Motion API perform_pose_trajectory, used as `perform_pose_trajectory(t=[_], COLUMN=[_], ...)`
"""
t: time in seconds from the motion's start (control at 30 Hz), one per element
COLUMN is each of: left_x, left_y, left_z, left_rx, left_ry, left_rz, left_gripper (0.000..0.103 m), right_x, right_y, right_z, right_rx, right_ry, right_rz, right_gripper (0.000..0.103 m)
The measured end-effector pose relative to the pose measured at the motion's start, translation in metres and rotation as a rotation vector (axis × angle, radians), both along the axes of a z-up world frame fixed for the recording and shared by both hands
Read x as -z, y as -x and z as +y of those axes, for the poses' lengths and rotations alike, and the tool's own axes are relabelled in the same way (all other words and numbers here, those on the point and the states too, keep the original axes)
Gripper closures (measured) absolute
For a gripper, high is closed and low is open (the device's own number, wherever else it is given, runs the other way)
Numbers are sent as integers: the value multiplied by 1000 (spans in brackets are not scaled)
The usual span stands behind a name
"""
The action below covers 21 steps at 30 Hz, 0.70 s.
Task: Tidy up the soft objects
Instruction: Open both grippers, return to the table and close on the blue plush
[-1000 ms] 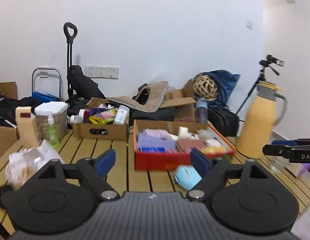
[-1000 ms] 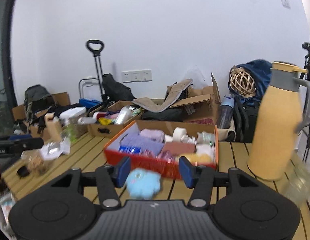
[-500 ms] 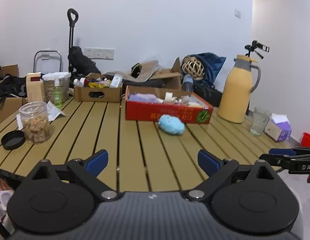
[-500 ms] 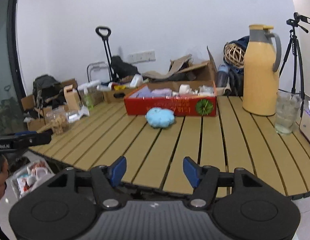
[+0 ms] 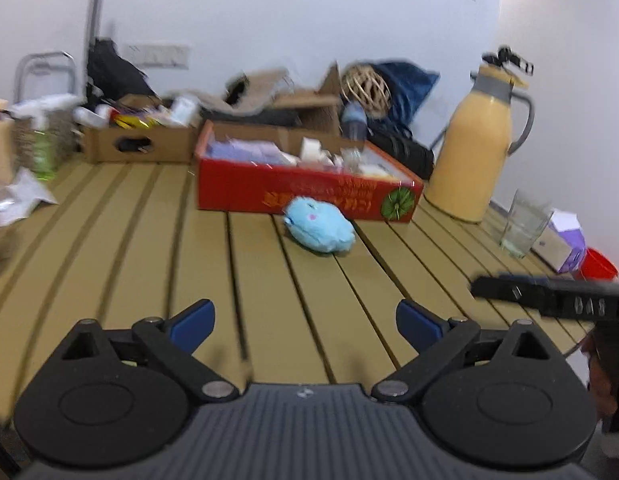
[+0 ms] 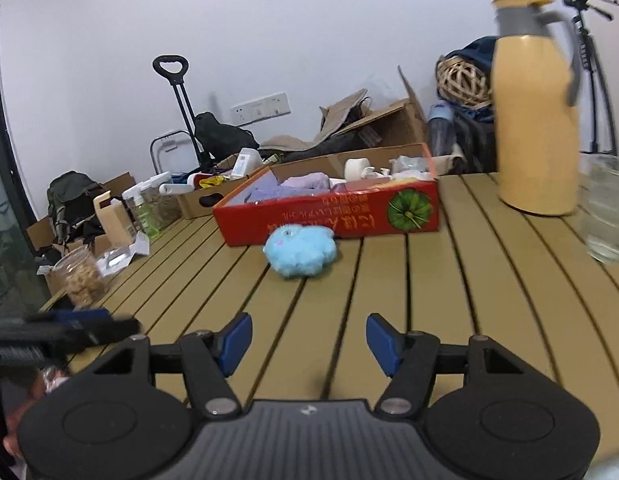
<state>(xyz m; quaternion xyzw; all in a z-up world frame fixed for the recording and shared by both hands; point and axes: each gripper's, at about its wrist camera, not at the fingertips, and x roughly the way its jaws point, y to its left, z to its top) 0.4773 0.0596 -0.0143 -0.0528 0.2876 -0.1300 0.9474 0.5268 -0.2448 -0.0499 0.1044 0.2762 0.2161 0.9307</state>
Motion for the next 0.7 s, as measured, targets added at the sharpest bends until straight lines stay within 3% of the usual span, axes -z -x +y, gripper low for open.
perform_pose_trajectory(t=[0.13,0.3,0.37,0.43,0.5,0.63,0.7], left_x=[8,20,28,36,45,49,49], left_y=[-62,-140,-165,-177,-183,-181,-179], left_z=[-6,-3,-3,-1,2,6,5], left_rx=[53,98,109,122,115,105,104], left_ry=[16,143,191,228,258,283,275], left_rz=[43,111,150,163,177,162,154], left_gripper=[22,29,41,60,67,71,71], right_x=[10,28,38,47,57,66,67], right_y=[-75,-156,-183,-206,-220,-228,-228], right_z=[12,26,33,37,40,40,40], right_rx=[-24,-61,-91,-112,-127,-159,-161], right_ry=[-20,-84,-106,-146,-187,-263,-269], right_rz=[49,120,141,171,209,227,235], right_gripper=[42,43,46,52,57,70,70])
